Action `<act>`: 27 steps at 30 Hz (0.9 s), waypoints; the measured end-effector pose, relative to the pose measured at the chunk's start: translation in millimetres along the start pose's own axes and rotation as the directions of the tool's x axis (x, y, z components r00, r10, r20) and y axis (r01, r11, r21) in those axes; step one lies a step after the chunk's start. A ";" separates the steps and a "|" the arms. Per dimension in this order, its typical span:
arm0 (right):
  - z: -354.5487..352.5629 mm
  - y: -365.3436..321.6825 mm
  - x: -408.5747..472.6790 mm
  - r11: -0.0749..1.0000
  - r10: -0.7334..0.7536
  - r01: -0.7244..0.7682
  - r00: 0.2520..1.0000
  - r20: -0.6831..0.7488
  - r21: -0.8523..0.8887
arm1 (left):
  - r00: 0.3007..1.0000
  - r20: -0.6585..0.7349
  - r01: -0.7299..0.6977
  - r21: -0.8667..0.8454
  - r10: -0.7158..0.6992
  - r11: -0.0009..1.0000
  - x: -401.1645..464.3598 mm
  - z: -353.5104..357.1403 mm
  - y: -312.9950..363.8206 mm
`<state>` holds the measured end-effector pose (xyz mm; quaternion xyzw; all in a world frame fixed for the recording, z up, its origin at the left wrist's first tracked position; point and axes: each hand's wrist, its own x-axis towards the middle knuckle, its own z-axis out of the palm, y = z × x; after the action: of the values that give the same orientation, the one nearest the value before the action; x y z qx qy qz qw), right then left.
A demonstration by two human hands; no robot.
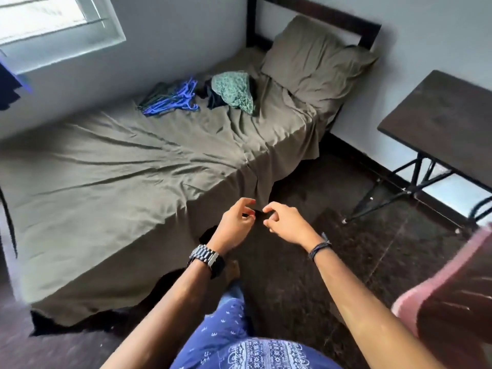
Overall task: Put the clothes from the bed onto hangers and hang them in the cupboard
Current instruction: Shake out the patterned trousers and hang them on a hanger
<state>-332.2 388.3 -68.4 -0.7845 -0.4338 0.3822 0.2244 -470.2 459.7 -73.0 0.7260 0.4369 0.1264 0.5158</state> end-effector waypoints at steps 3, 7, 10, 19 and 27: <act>-27.7 -12.7 63.2 1.000 0.026 -0.025 0.999 -0.034 0.019 | 0.999 0.041 0.012 0.027 -0.013 1.000 71.3 -16.3 6.8; -63.9 -33.7 140.4 0.995 0.066 -0.061 0.996 -0.053 0.078 | 0.997 0.082 -0.026 0.114 0.017 0.993 165.5 -36.0 28.0; -98.4 -43.8 199.8 0.993 0.068 -0.059 0.993 -0.097 0.099 | 0.995 0.096 -0.044 0.140 0.031 0.989 238.9 -46.5 53.5; -186.2 -44.2 359.5 0.989 0.055 -0.038 0.991 -0.123 0.142 | 0.995 0.099 -0.023 0.066 0.016 0.998 419.8 -47.0 91.3; -246.7 -57.7 482.2 0.994 -0.012 0.027 0.989 -0.147 0.106 | 0.995 0.093 0.045 0.011 -0.046 0.999 548.6 -57.1 111.8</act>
<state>-5.7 824.3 -74.4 -0.7929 -0.4026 0.3441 0.3012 -128.4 906.1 -98.7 0.7233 0.4293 0.0784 0.5351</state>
